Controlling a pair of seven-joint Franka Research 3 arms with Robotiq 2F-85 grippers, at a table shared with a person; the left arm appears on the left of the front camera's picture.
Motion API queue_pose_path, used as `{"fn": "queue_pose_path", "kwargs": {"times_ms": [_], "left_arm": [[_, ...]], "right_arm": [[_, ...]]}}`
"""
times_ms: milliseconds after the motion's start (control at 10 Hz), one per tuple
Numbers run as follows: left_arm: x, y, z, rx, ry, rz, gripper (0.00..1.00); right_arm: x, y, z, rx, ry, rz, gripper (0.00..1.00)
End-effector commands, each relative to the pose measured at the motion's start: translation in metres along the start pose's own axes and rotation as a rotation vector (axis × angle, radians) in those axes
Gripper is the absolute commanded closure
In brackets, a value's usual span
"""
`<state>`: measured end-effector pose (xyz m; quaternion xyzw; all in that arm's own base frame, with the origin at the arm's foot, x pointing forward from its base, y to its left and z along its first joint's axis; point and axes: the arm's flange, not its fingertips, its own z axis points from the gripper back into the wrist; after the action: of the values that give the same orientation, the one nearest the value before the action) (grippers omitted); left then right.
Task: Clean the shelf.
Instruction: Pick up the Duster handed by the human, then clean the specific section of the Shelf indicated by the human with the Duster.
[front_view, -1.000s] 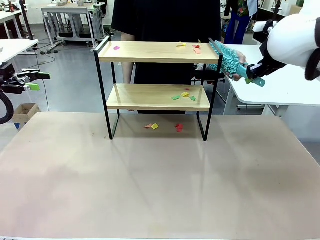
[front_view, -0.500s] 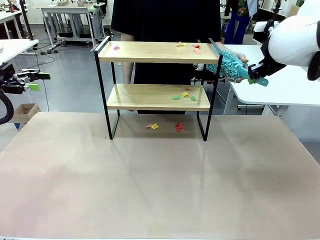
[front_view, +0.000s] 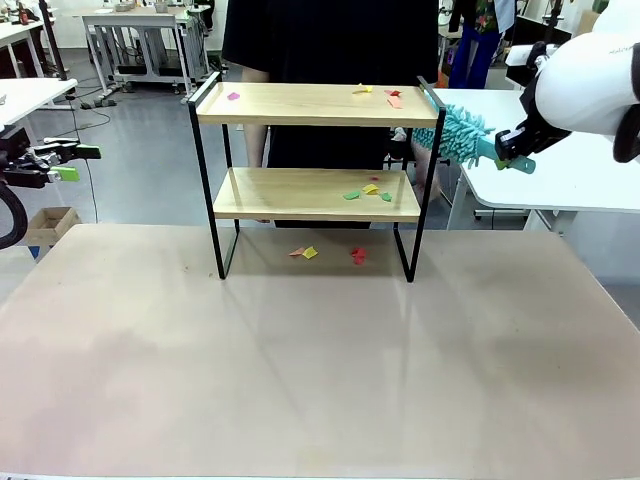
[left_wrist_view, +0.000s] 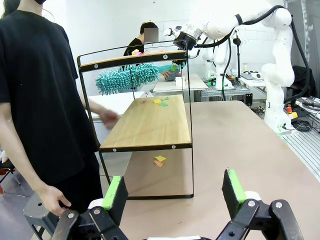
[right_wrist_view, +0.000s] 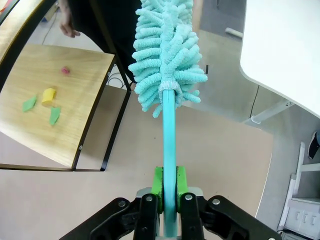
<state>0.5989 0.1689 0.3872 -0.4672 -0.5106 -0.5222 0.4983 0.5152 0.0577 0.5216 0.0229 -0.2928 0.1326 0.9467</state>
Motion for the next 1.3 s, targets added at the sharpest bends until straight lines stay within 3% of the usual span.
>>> {"fn": "queue_pose_path", "kwargs": {"times_ms": [0,700,800,900,1200], "left_arm": [[0.002,-0.001,0.000,-0.003,0.003,-0.010,0.00],[0.002,-0.001,0.000,-0.003,0.003,-0.010,0.00],[0.002,-0.001,0.000,-0.003,0.003,-0.010,0.00],[0.002,-0.001,0.000,-0.003,0.003,-0.010,0.00],[0.002,-0.001,0.000,-0.003,0.003,-0.010,0.00]], "right_arm": [[0.001,-0.001,0.002,0.002,-0.005,0.006,1.00],[0.001,-0.001,0.002,0.002,-0.005,0.006,1.00],[0.000,0.000,0.000,0.000,0.000,0.000,0.87],[-0.004,-0.009,0.021,-0.019,-0.022,0.025,0.87],[-0.025,-0.059,0.098,0.012,0.065,0.168,0.87]]}}
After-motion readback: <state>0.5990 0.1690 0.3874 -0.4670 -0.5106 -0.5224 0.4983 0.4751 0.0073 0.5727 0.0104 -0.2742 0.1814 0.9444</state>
